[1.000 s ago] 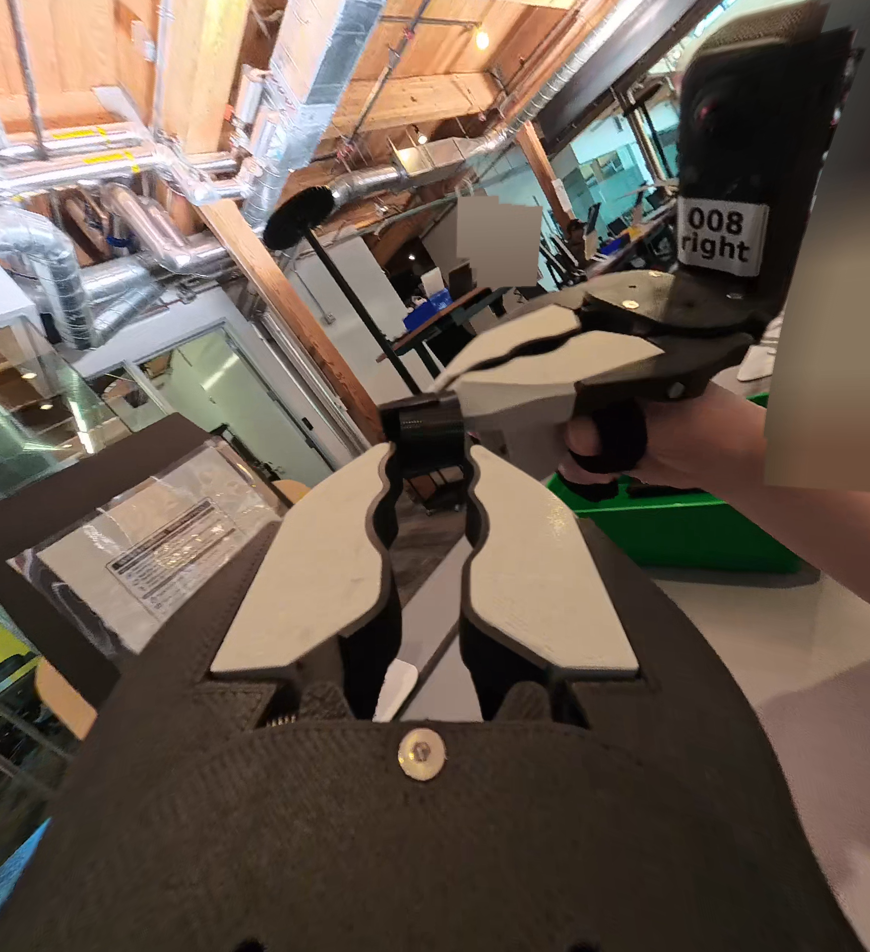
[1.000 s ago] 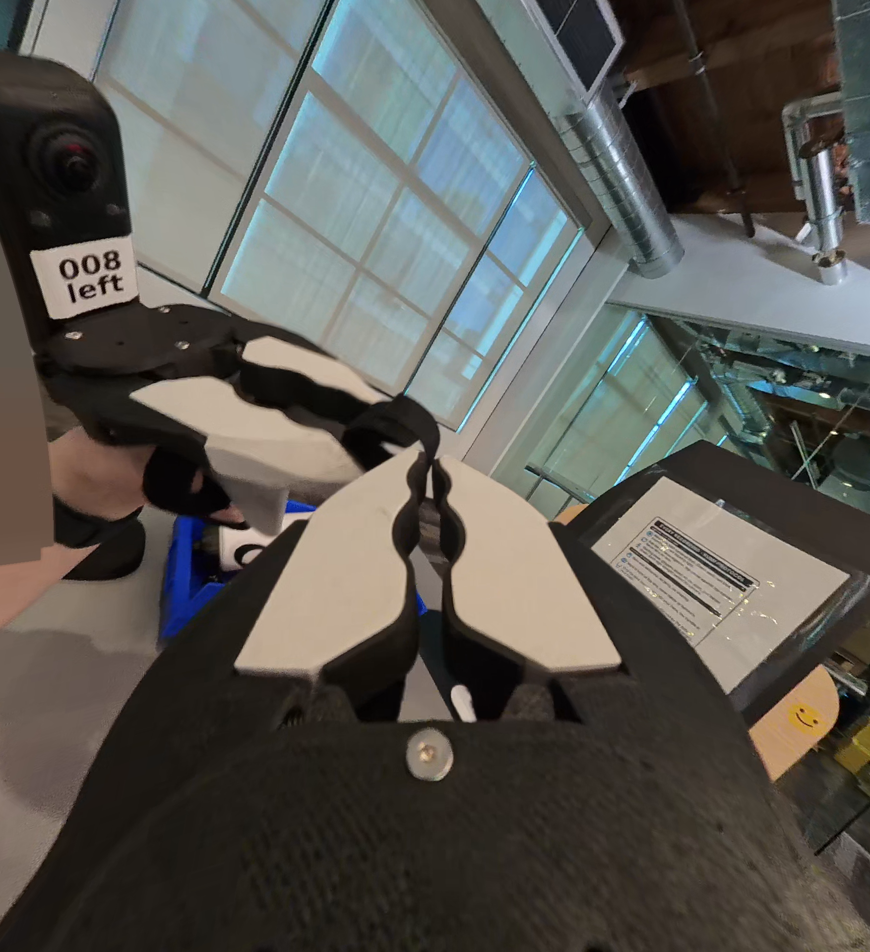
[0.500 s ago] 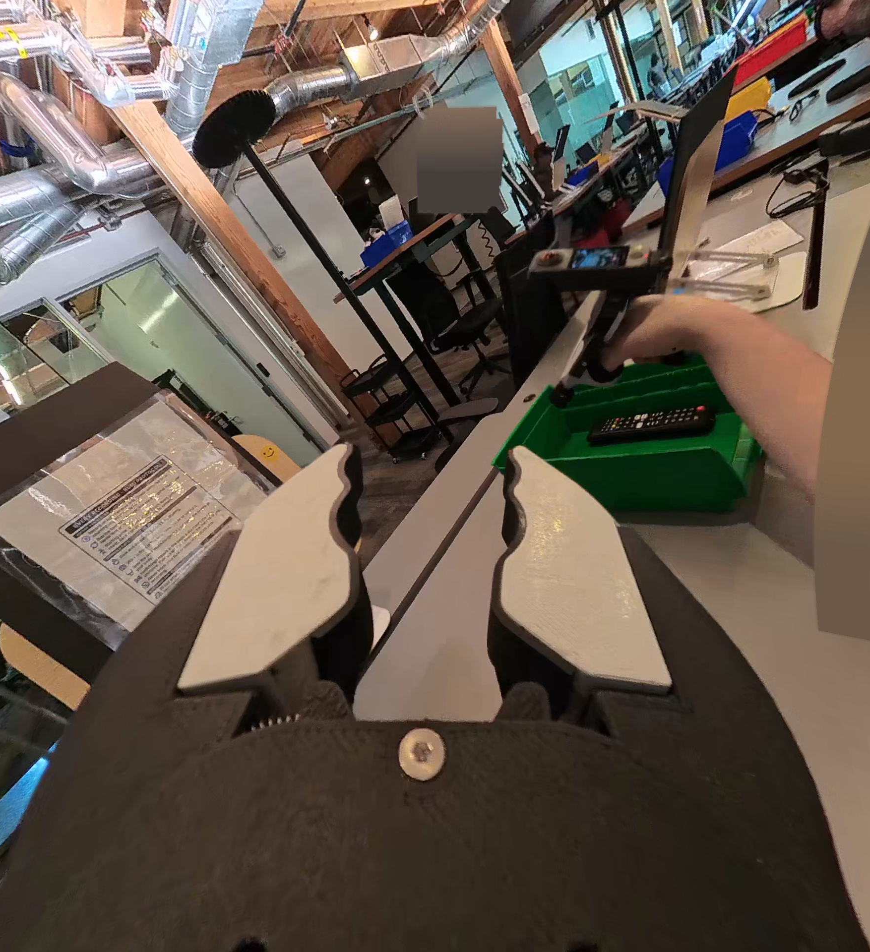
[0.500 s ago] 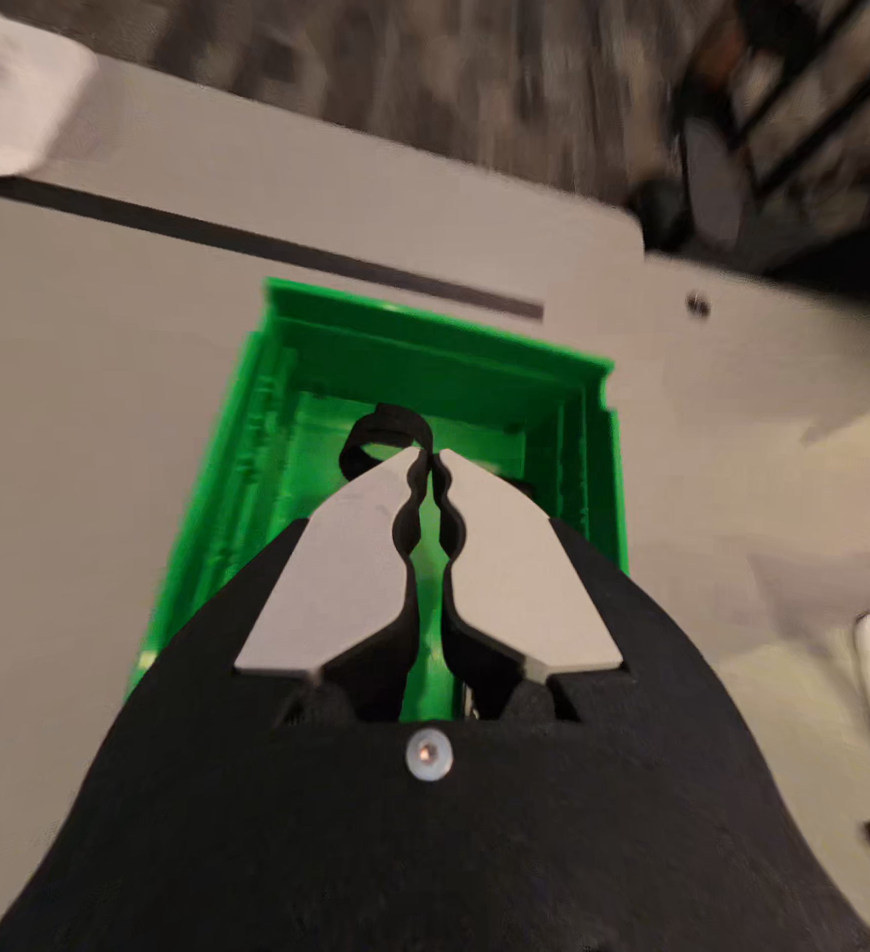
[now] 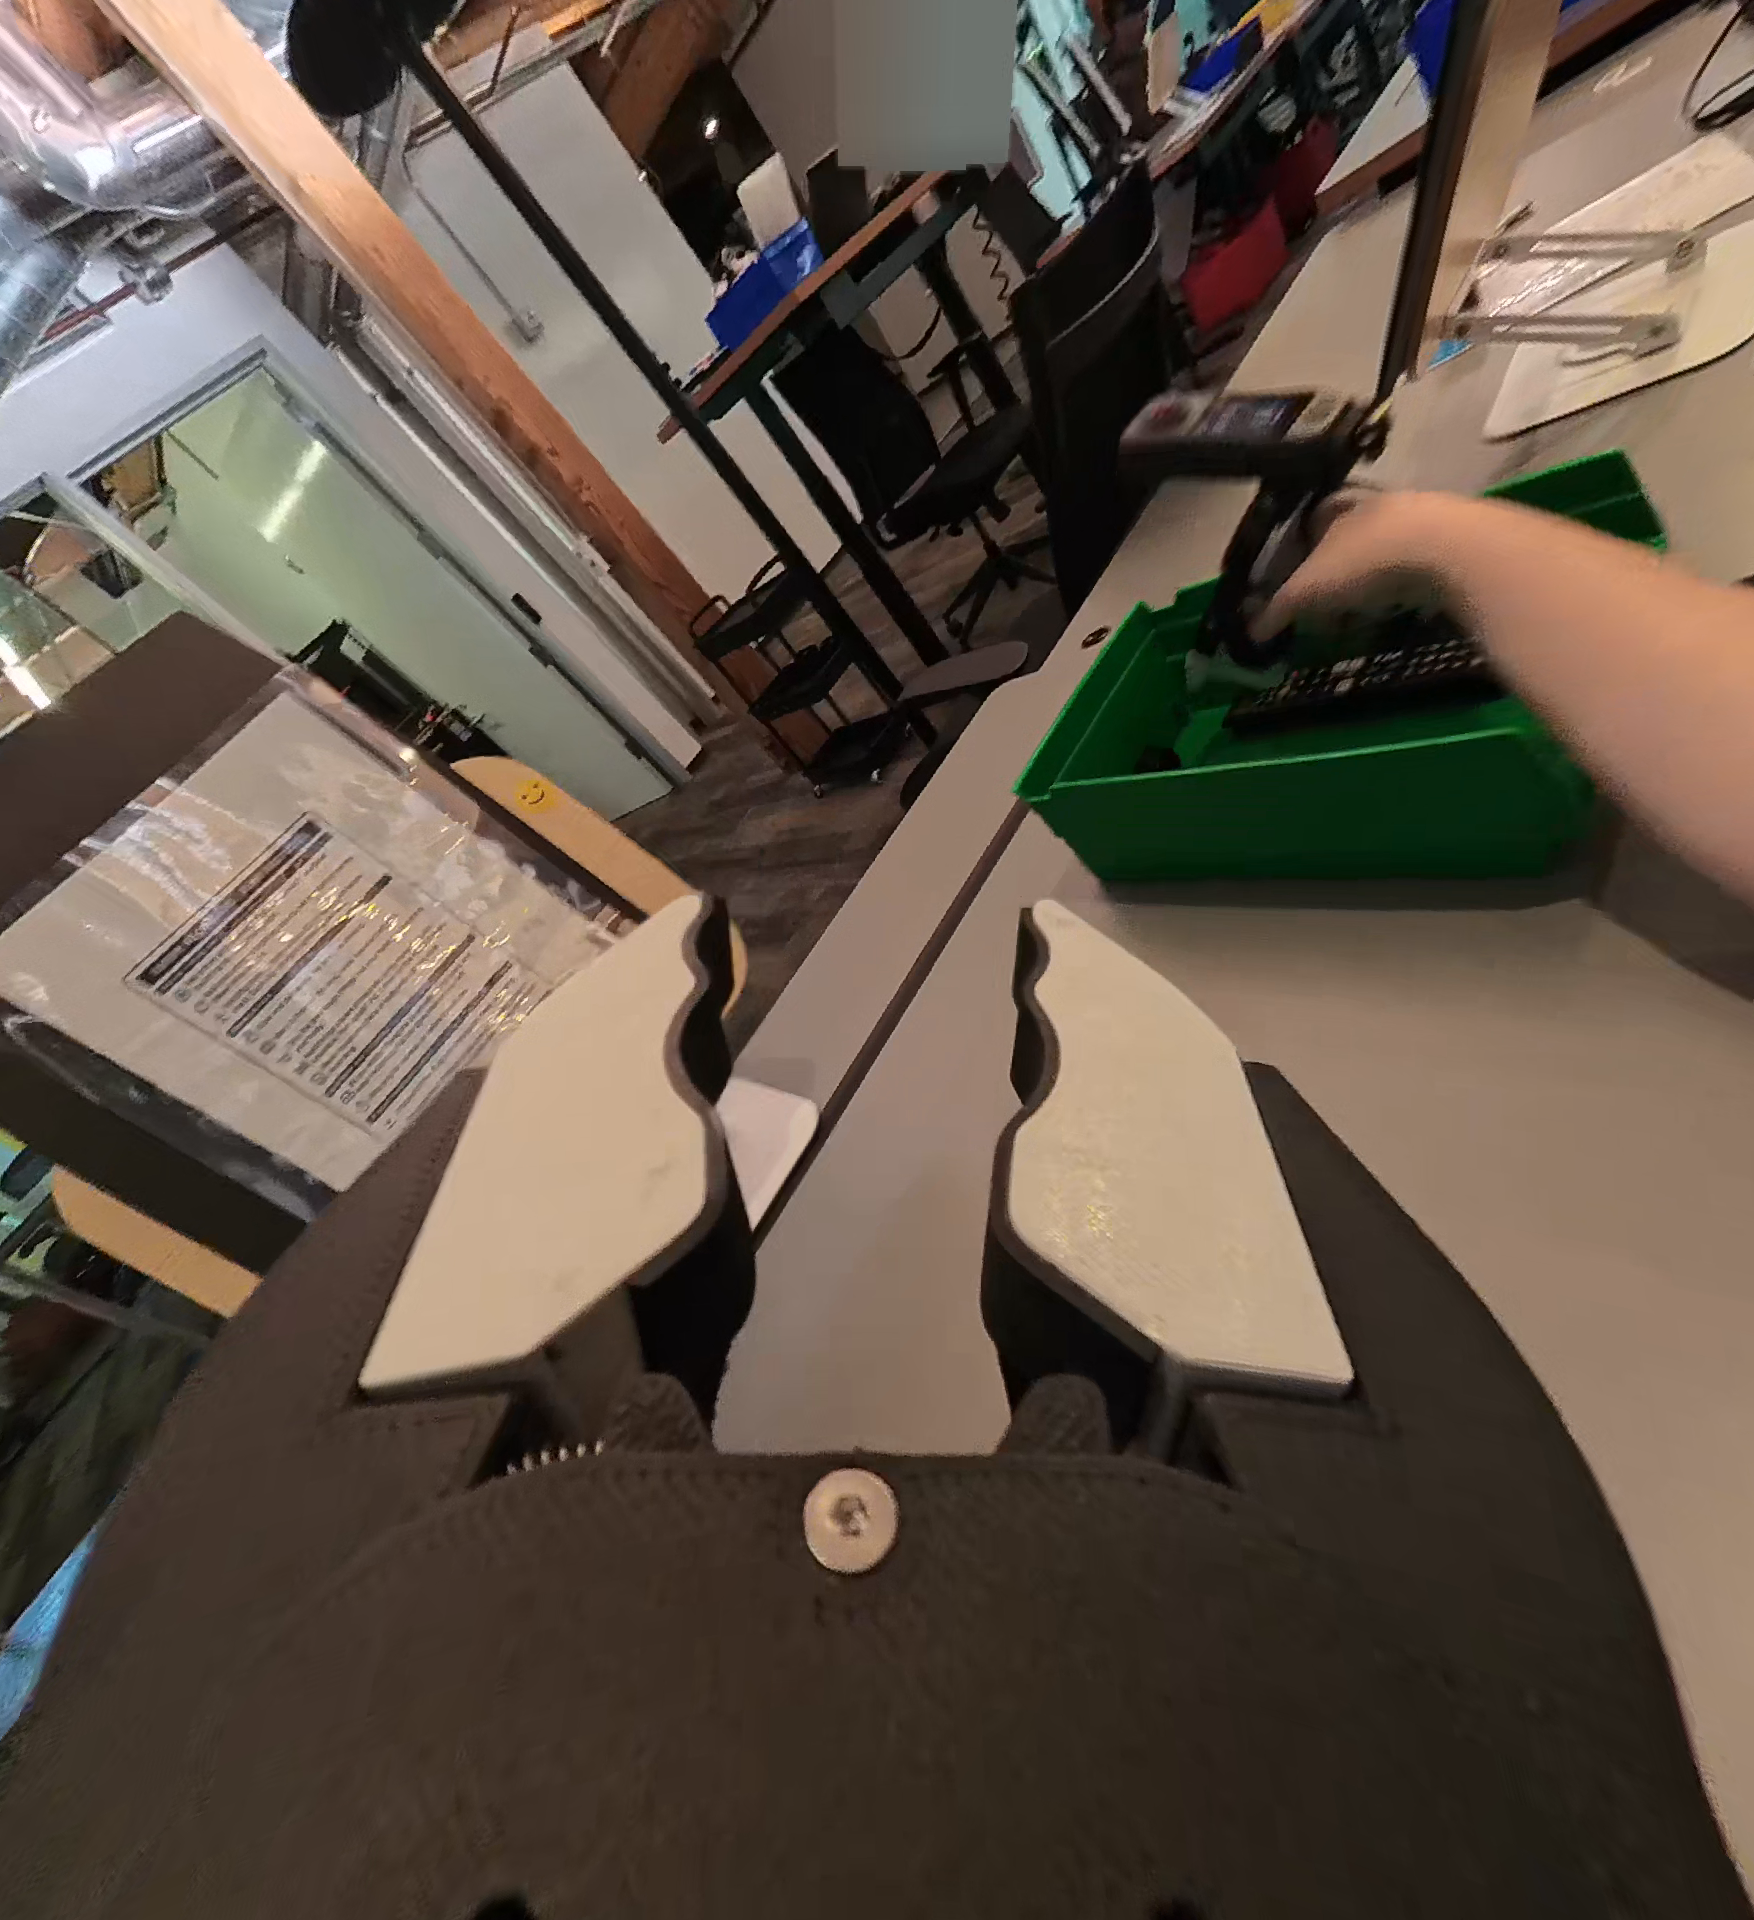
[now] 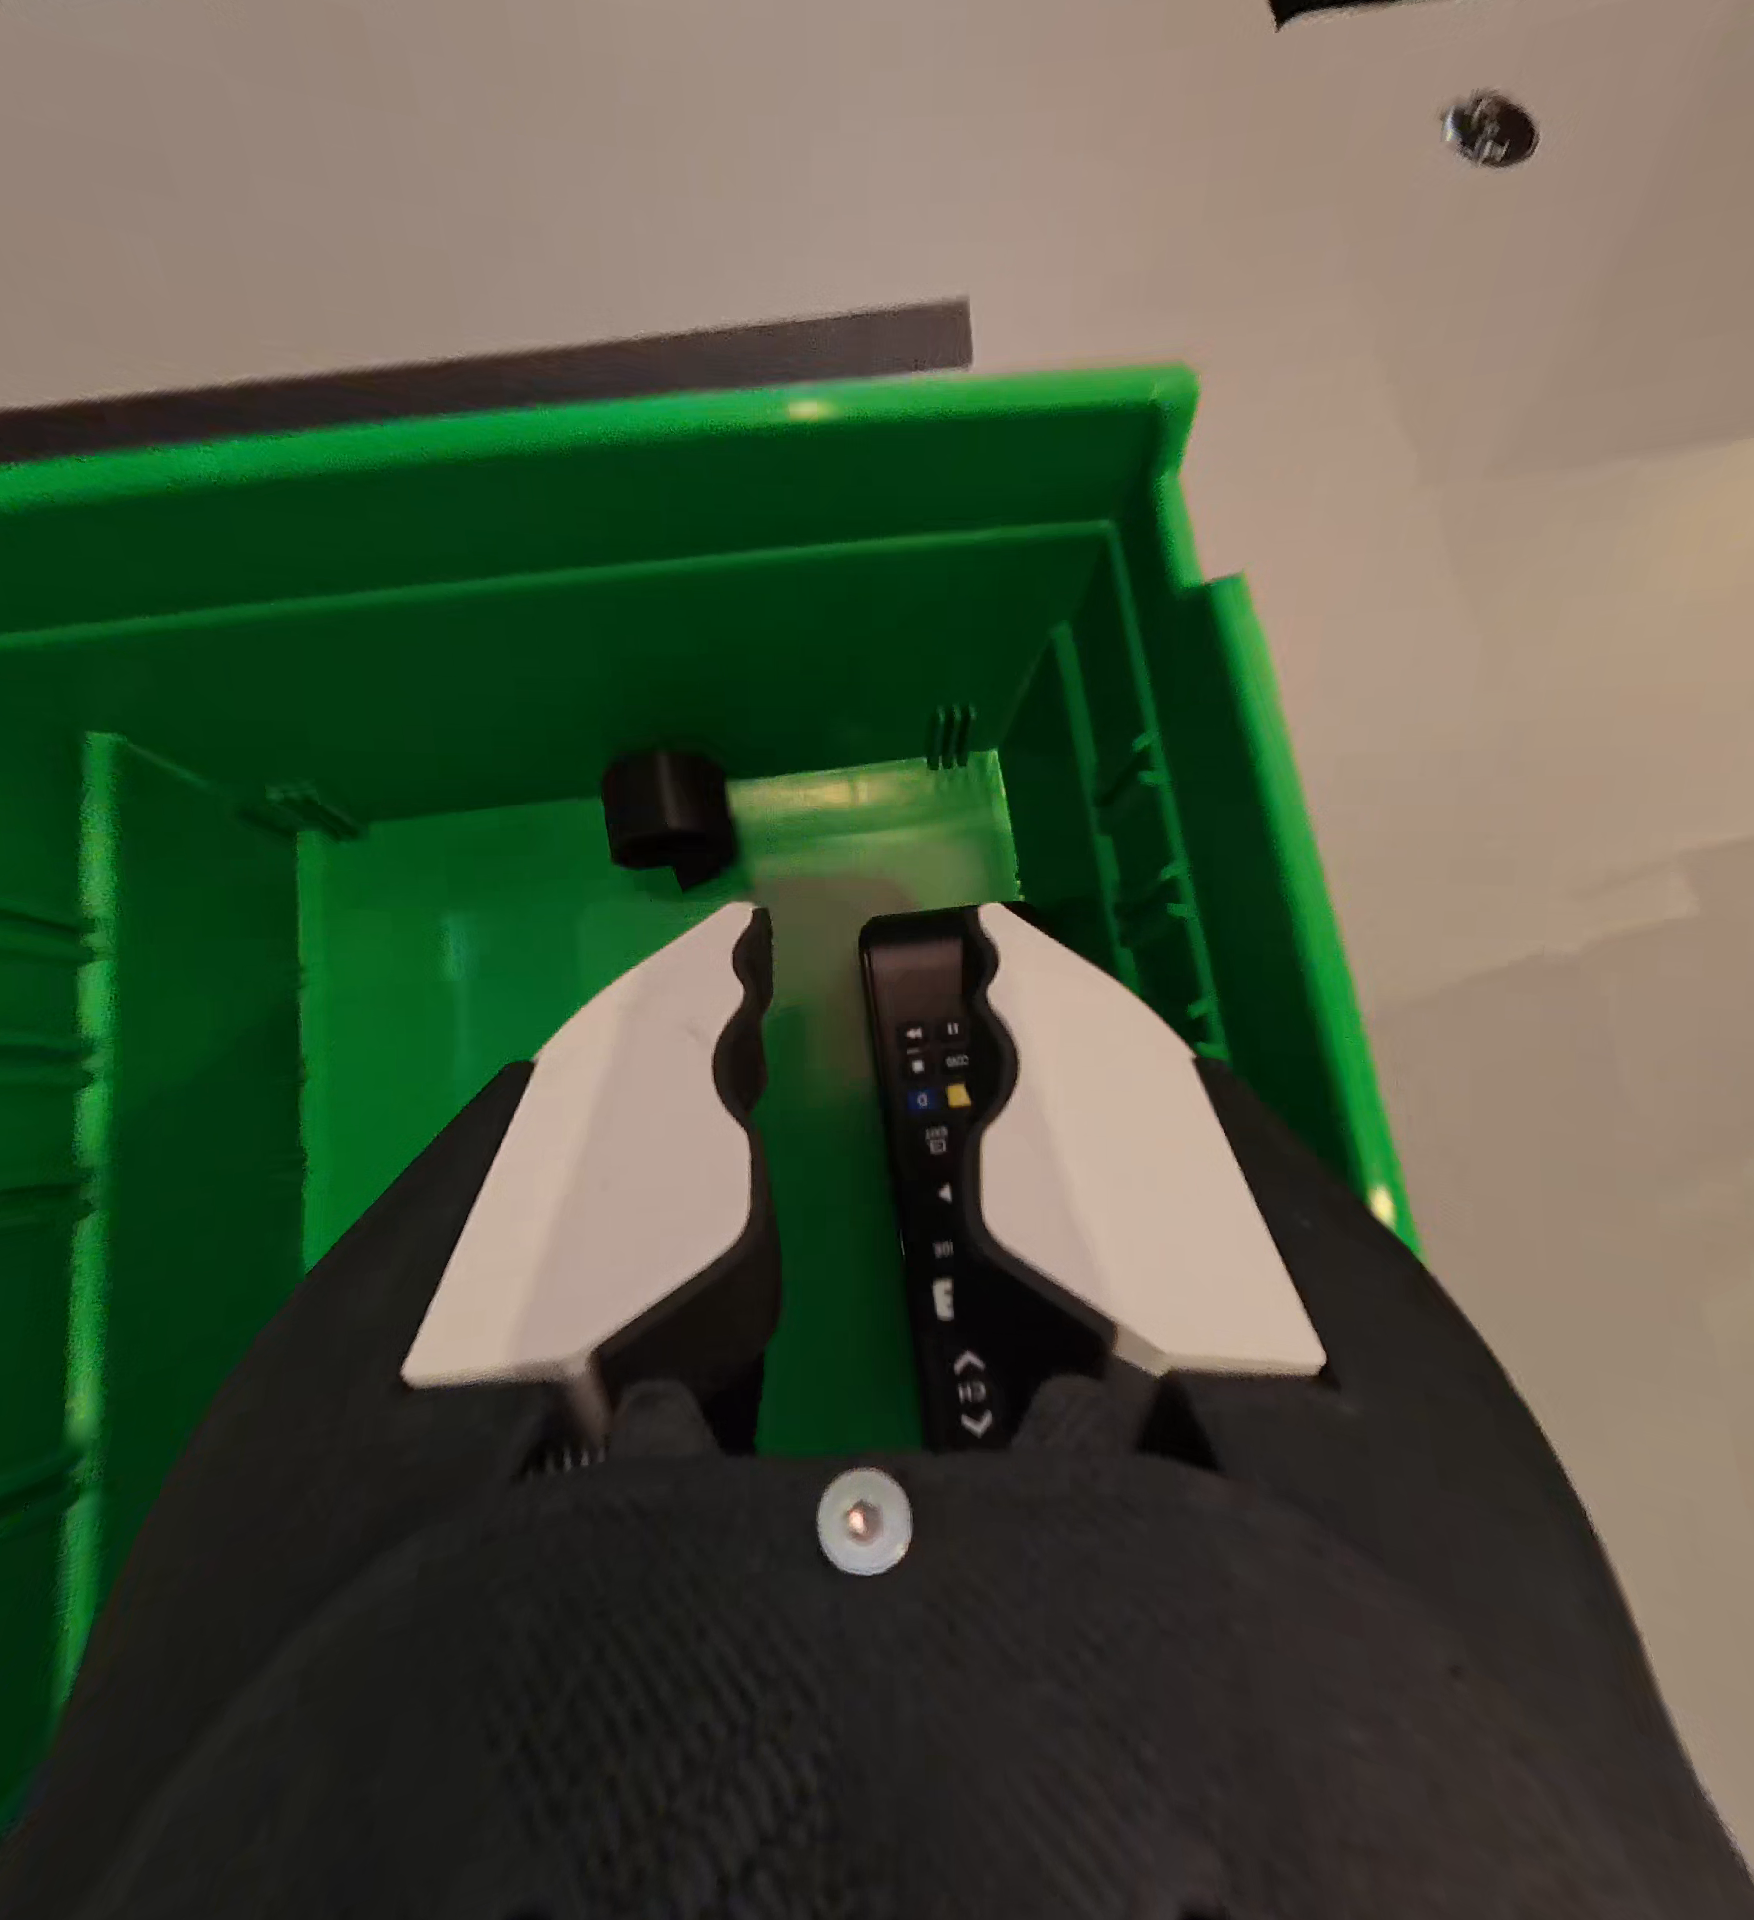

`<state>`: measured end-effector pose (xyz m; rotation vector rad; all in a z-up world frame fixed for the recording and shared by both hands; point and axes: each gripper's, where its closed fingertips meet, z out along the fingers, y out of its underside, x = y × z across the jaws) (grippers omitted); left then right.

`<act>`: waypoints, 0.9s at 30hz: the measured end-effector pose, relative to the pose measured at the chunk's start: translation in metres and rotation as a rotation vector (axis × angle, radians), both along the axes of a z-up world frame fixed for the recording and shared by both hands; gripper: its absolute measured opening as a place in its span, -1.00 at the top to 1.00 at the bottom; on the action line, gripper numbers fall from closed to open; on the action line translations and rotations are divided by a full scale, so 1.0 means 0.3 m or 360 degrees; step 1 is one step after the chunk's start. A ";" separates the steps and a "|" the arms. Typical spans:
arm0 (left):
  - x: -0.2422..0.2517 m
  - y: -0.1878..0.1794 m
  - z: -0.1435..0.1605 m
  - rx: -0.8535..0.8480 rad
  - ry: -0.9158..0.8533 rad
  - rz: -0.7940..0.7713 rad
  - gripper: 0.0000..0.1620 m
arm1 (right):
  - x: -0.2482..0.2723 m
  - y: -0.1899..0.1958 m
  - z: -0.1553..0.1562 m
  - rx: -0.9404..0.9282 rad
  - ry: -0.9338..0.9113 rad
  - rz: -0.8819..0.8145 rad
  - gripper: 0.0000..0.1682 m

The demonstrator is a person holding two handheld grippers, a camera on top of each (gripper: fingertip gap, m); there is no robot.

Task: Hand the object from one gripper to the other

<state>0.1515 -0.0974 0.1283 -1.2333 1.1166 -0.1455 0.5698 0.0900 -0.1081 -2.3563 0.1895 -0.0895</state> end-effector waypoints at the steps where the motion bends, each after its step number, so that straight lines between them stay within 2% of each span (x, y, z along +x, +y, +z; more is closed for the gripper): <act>1: -0.027 0.015 0.002 0.0008 0.0012 0.0060 0.36 | -0.011 -0.008 0.053 0.0060 0.0005 0.0022 0.57; 3: -0.116 0.057 0.015 0.0004 0.0002 0.0228 0.36 | -0.052 -0.021 0.199 0.0263 -0.0001 0.0080 0.57; 6: -0.335 0.151 0.006 -0.0115 -0.0036 0.0639 0.37 | -0.168 -0.053 0.457 0.0643 -0.0067 0.0224 0.57; 9: -0.601 0.230 -0.100 -0.0405 0.0005 0.1122 0.38 | -0.350 -0.099 0.668 0.0964 -0.0145 0.0442 0.53; 12: -0.836 0.265 -0.268 -0.0775 0.0121 0.1559 0.42 | -0.542 -0.140 0.797 0.1172 -0.0282 0.0643 0.53; 15: -0.973 0.259 -0.464 -0.1276 0.0226 0.1784 0.44 | -0.715 -0.163 0.838 0.1244 -0.0422 0.0840 0.53; 19: -1.052 0.227 -0.670 -0.1857 0.0324 0.1898 0.39 | -0.853 -0.163 0.815 0.1203 -0.0538 0.1013 0.53; 21: -1.067 0.226 -0.725 -0.1991 0.0332 0.1906 0.38 | -0.874 -0.152 0.794 0.1159 -0.0578 0.1040 0.53; 24: -1.081 0.245 -0.752 -0.2022 0.0318 0.1918 0.39 | -0.874 -0.140 0.771 0.1101 -0.0641 0.1049 0.53; 27: -1.084 0.262 -0.768 -0.2014 0.0358 0.1902 0.56 | -0.862 -0.139 0.766 0.1082 -0.0652 0.1045 0.53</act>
